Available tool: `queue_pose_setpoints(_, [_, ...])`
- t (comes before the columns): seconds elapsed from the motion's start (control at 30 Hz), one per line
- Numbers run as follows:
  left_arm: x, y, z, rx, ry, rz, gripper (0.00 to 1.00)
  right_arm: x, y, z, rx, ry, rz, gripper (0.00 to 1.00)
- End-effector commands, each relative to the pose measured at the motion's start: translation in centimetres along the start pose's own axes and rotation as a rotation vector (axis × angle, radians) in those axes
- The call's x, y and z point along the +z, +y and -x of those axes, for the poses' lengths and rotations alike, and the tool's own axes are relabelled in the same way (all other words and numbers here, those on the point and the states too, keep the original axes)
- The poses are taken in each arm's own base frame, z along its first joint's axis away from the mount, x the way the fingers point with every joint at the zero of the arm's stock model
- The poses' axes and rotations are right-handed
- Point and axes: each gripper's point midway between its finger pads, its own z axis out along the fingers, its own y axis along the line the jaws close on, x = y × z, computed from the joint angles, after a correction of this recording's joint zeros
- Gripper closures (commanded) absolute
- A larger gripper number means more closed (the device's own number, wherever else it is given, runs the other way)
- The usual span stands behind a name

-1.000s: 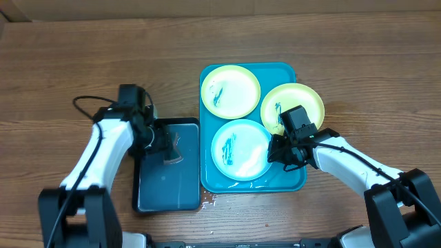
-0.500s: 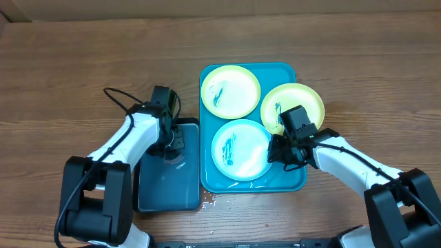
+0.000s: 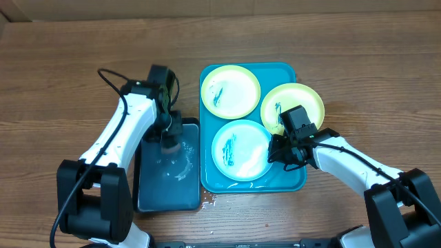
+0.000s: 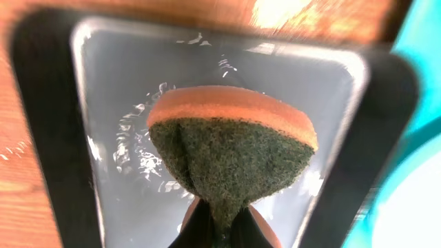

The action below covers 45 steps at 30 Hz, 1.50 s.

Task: Clean dirty plates on tray and stack at the side
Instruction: 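Lift the sponge with the left gripper and move it onto the front plate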

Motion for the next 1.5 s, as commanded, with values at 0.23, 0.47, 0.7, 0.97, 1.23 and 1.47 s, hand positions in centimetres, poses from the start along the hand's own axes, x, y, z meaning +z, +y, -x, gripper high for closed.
queue_pose_setpoints(0.23, [4.8, 0.7, -1.7, 0.019, 0.013, 0.016, 0.95, 0.6, -2.3, 0.3, 0.016, -0.012, -0.094, 0.92])
queue_pose_setpoints(0.47, [2.3, 0.4, -1.7, 0.036, 0.041, 0.007, 0.96, 0.6, -2.3, 0.3, 0.015, -0.013, -0.094, 0.92])
queue_pose_setpoints(0.7, [-4.9, -4.5, 0.9, 0.093, -0.045, -0.144, 0.96, 0.6, -2.3, 0.3, 0.016, -0.013, -0.094, 0.92])
queue_pose_setpoints(0.97, [-2.7, -14.8, -0.9, 0.236, -0.088, -0.336, 0.96, 0.6, -2.3, 0.3, 0.016, -0.014, -0.093, 0.92])
queue_pose_setpoints(1.23, [3.0, -20.2, -3.6, 0.207, 0.016, -0.351, 0.96, 0.6, -2.2, 0.3, 0.015, -0.015, -0.092, 0.92])
queue_pose_setpoints(1.47, [7.9, -16.1, -2.7, 0.065, 0.094, -0.176, 0.96, 0.6, -2.2, 0.3, 0.015, -0.015, -0.092, 0.92])
